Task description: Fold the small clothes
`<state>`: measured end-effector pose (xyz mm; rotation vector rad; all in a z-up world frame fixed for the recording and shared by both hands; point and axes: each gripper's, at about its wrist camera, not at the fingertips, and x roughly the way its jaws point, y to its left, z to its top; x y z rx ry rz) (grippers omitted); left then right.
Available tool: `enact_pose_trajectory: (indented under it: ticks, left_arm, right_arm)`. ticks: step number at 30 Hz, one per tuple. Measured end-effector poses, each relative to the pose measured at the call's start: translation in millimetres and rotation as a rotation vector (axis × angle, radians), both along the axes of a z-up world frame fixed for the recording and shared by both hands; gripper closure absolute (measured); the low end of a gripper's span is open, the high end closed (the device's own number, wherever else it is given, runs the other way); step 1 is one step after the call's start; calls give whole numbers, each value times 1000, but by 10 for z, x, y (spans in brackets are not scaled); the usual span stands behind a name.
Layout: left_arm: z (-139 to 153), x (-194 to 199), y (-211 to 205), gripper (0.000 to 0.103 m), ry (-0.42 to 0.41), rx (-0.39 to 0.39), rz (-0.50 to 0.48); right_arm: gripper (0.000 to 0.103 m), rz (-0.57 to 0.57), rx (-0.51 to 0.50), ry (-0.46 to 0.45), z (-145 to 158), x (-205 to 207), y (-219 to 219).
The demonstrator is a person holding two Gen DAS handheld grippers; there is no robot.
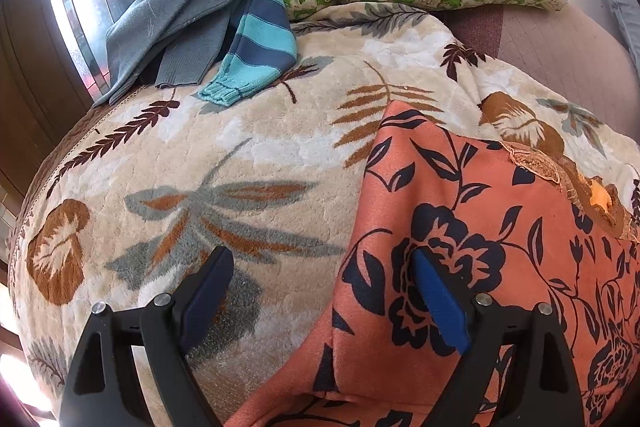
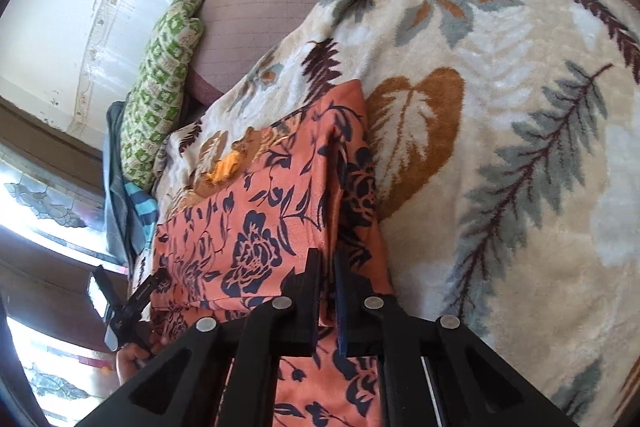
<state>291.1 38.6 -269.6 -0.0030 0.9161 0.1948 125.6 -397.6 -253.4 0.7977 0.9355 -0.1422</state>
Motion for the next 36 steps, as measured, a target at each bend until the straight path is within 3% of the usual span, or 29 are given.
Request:
enact_pose_trajectory:
  ticks: [1, 2, 4, 6, 8, 11, 14, 16, 18, 20, 22, 24, 27, 29, 33, 36]
  left_arm:
    - [-1, 0, 0, 12, 0, 0, -2]
    - [-1, 2, 1, 12, 1, 1, -5]
    - [7, -3, 6, 12, 2, 1, -4]
    - [44, -23, -8, 12, -5, 14, 0]
    - [105, -61, -71, 12, -18, 25, -19]
    - [221, -152, -246, 12, -52, -41, -102]
    - [265, -245, -531, 12, -104, 4, -214]
    - [163, -221, -661, 12, -72, 68, -250]
    - [-43, -137, -699, 11, 22, 137, -257]
    - [-88, -135, -667, 7, 20, 149, -264]
    - [-54, -132, -602, 7, 34, 141, -256]
    - [-73, -123, -499, 6, 46, 119, -239]
    - [-108, -125, -284, 6, 80, 15, -193]
    - [-98, -181, -120, 6, 98, -51, -159]
    - [125, -517, 281, 6, 54, -171, -81]
    - [380, -854, 574, 6, -27, -200, -36]
  right_arm:
    - [98, -43, -79, 33, -22, 12, -36]
    - [98, -89, -94, 51, -61, 14, -105]
    - [97, -130, 42, 36, -145, 1, -271]
    - [94, -144, 59, -63, -18, -49, -290]
    - [94, -51, 19, -156, 165, 5, -112]
    - [94, 122, 80, -198, 193, 261, 324]
    - [94, 248, 66, -189, 149, 548, 812]
    - [94, 317, 44, -179, 74, 675, 1097]
    - [94, 357, 17, -124, -73, 755, 1276]
    - [96, 410, 0, -11, -338, 797, 1340]
    - [96, 425, 59, -23, -336, 762, 1245]
    - [97, 447, 97, -1, -373, 706, 1114]
    - [98, 387, 245, 12, -512, 619, 891]
    - [98, 357, 285, 4, -533, 558, 830]
    - [96, 311, 221, -19, -371, 337, 780]
    - [92, 272, 135, -67, -137, 113, 732]
